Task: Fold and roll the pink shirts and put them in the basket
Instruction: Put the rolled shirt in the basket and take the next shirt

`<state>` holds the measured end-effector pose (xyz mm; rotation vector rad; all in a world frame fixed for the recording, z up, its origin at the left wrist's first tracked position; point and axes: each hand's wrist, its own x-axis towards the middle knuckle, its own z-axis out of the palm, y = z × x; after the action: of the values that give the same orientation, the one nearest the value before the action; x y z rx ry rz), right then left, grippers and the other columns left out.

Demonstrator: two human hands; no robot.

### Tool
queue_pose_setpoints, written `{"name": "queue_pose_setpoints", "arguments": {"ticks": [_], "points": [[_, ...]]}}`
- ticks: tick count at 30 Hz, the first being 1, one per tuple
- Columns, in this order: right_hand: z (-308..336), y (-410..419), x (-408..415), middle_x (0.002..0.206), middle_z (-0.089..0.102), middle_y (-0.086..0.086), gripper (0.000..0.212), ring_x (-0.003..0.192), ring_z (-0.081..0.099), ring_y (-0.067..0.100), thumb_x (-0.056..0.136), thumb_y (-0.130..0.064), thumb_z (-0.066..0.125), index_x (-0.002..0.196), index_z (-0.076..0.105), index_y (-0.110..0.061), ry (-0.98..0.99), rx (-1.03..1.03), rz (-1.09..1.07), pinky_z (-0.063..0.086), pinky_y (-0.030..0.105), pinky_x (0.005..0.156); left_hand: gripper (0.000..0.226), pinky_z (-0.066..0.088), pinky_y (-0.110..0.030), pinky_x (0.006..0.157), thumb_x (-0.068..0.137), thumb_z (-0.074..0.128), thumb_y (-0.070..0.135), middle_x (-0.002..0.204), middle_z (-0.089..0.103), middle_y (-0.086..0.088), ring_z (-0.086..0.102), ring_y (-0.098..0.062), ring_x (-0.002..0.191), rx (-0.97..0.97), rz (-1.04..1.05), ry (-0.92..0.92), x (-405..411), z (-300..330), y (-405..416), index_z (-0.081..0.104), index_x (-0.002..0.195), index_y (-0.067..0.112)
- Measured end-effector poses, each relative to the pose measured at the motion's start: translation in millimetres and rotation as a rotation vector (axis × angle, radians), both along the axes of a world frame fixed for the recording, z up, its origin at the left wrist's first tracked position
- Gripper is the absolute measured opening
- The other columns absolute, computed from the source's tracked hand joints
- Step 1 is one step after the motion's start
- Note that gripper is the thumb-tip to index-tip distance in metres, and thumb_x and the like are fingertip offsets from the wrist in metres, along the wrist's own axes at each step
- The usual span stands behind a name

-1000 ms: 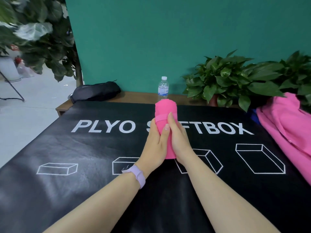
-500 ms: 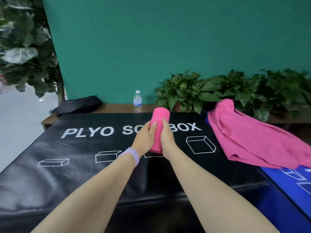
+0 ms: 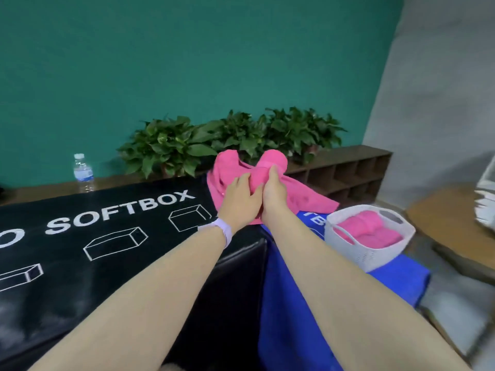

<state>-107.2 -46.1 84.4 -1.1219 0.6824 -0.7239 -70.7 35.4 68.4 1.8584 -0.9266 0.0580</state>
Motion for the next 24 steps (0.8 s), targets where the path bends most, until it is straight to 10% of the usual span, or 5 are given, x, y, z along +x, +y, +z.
{"name": "queue_pose_setpoints", "arguments": {"ticks": [3,8,15,24], "points": [[8.8,-51.6,-41.8,0.103,0.066,0.008,0.064,0.084,0.064,0.026,0.099,-0.061,0.044,0.131,0.052,-0.007,0.061,-0.016,-0.176,0.051,0.035,0.068,0.045,0.049,-0.033,0.084,0.085,0.059,0.044,0.118,0.054,0.006,0.056,-0.015,0.106,-0.004,-0.127,-0.001,-31.5,-1.4,-42.2,0.051,0.125,0.023],[6.2,-124.0,-104.5,0.107,0.063,0.01,0.071,0.092,0.06,0.03,0.101,-0.063,0.037,0.144,0.043,-0.007,0.109,0.105,-0.311,0.052,0.042,0.086,0.04,0.047,-0.031,0.076,0.091,0.062,0.041,0.112,0.054,0.007,0.054,-0.01,0.094,-0.023,-0.349,-0.059,-84.2,-15.5,-105.2,0.048,0.126,0.028],[-8.2,-191.5,-161.6,0.1,0.058,0.011,0.059,0.088,0.055,0.029,0.105,-0.045,0.042,0.142,0.045,0.001,0.515,-0.22,-0.355,0.047,0.038,0.078,0.053,0.042,-0.04,0.103,0.101,0.055,0.036,0.14,0.047,-0.006,0.049,-0.025,0.125,0.137,-0.388,-0.177,-99.6,-22.7,-160.3,0.037,0.148,0.021],[-47.1,-205.6,-154.3,0.157,0.035,0.024,0.072,0.142,0.036,0.04,0.104,-0.046,0.04,0.159,0.018,-0.004,0.831,-0.657,-0.291,0.034,0.05,0.115,0.055,0.046,-0.038,0.1,0.099,0.054,0.047,0.141,0.051,0.0,0.052,-0.021,0.124,0.224,-0.401,-0.074,-79.9,-57.8,-174.1,0.036,0.149,0.033]]}}
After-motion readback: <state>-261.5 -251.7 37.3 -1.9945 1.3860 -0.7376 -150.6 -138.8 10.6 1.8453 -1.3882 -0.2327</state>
